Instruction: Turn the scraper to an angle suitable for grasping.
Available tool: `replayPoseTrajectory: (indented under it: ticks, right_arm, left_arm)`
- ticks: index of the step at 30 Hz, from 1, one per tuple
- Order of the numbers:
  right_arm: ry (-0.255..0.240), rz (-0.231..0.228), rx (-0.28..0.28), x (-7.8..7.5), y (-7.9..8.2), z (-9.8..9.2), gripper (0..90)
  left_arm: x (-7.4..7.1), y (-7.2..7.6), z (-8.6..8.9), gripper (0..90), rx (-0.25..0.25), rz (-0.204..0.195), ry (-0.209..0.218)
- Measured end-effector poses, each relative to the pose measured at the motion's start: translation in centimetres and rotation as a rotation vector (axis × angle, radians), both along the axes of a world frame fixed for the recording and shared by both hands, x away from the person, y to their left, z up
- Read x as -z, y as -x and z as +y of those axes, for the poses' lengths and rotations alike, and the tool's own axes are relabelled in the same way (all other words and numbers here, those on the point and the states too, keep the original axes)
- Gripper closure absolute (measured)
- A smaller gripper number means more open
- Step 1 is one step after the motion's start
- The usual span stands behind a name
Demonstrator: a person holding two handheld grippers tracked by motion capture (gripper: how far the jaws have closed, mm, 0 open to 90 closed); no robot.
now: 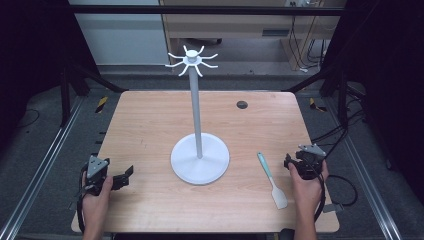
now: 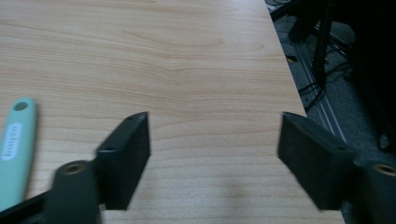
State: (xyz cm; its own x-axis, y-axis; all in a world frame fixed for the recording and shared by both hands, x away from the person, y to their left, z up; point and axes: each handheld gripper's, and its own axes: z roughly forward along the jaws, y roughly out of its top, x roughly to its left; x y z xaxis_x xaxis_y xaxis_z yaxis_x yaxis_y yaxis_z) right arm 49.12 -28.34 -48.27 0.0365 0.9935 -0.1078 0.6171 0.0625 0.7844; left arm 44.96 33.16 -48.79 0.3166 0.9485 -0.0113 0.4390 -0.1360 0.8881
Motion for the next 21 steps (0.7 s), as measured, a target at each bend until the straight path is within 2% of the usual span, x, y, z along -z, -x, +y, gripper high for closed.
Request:
replayPoseTrajectory:
  ticks: [3,5,6,7,9,10,11,12,13,15,16,18,21]
  right_arm:
    - [-0.009,0.008,-0.02,-0.2,0.0,0.5,39.4]
    - [-0.002,0.017,-0.057,-0.4,-0.1,1.0,44.6]
    - [-0.002,0.017,-0.057,-0.4,-0.1,1.0,44.6]
    - [0.016,0.035,-0.119,-0.8,-0.4,2.0,50.9]
    - [0.054,0.057,-0.156,-1.1,-0.6,2.9,58.4]
    - [0.054,0.057,-0.156,-1.1,-0.6,2.9,58.4]
    - [0.079,0.064,-0.183,-1.1,-0.7,3.3,60.7]
    - [0.107,0.083,-0.229,-1.2,-1.0,3.8,68.5]
    - [0.084,0.107,-0.27,-1.3,-1.3,4.2,74.7]
    - [0.076,0.117,-0.285,-1.3,-1.5,4.3,77.6]
    - [0.073,0.15,-0.298,-1.6,-2.0,4.5,83.7]
    - [0.06,0.177,-0.313,-1.8,-2.5,4.6,88.3]
    - [0.045,0.198,-0.338,-2.2,-3.2,4.7,90.0]
  left_arm:
    - [0.0,0.0,0.0,3.7,0.0,-0.001,-0.013]
    - [0.0,0.1,0.0,3.7,-0.002,-0.004,-0.008]
    - [-0.1,0.1,0.0,3.7,0.0,-0.004,-0.013]
    - [-0.1,0.1,0.0,3.7,0.0,-0.006,-0.014]
    - [-0.1,0.2,0.0,3.7,0.001,-0.006,-0.016]
    - [-0.1,0.2,-0.1,3.7,0.002,-0.007,-0.015]
    - [-0.1,0.2,-0.1,3.7,0.004,-0.007,-0.012]
    - [0.0,0.2,-0.2,3.8,0.004,-0.007,-0.009]
    - [0.0,0.2,-0.2,3.8,0.012,-0.008,-0.013]
    - [-0.1,0.2,-0.3,3.8,0.015,-0.007,-0.01]
    - [-0.2,0.3,-0.4,3.8,0.02,-0.016,-0.011]
    - [-0.3,0.3,-0.5,3.9,0.029,-0.017,-0.003]
    - [-0.2,0.3,-0.5,3.9,0.035,-0.017,-0.006]
